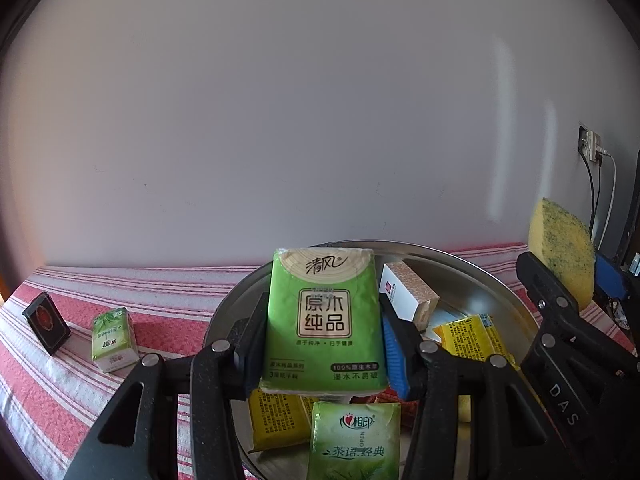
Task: Organize objects
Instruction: 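Carry the green tissue pack and yellow sponge over the blue tin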
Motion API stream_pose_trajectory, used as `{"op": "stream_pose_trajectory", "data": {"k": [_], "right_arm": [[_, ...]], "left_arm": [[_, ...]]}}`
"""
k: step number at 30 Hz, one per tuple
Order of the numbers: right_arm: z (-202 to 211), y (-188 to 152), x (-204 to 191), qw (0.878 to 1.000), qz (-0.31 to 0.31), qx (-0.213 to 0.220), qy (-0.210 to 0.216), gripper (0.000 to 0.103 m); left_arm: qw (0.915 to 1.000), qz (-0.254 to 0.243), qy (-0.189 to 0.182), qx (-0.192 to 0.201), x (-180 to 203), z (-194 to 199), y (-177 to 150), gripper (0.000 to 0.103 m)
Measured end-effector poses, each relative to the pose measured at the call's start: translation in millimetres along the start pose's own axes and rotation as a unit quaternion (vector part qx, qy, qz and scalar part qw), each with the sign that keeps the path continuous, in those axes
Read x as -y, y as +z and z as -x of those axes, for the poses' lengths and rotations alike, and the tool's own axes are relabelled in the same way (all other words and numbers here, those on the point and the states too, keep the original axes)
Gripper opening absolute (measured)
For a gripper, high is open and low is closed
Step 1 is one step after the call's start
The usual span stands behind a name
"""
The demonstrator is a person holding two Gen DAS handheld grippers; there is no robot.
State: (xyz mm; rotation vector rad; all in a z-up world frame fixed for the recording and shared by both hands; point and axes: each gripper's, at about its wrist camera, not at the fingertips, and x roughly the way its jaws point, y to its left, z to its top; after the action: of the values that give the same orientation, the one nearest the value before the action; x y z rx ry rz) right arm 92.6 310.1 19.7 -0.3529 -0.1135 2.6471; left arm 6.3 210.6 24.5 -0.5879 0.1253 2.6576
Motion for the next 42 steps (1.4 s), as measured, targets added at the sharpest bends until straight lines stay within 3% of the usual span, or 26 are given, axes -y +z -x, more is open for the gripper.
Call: {"op": "stream_pose_trajectory", "data": {"k": [21,31,38,42], "right_arm": [[-29,-5,-1,0.998,0.004,-0.050,0.035,0.063],[-41,-9,5,0.993,-0.025,-0.093,0.071,0.063],[-42,-10,7,0.991,-0.032,-0.104,0.082,0.063],[-51,-10,13,0.984,-0.053,-0.126,0.113,0.063]], "left_arm": [[0.9985,-0.017,0.013,-0.051,1,-12,-6,0.051],[0.9975,-0.017,0.017,-0.067,10,-2,-11,0.051],[0.9962,-0.043,0.050,-0.058,11,5,-15,0.051],[0.9958,-0.025,0.054,-0.069,0,4,-17,0.051]]}}
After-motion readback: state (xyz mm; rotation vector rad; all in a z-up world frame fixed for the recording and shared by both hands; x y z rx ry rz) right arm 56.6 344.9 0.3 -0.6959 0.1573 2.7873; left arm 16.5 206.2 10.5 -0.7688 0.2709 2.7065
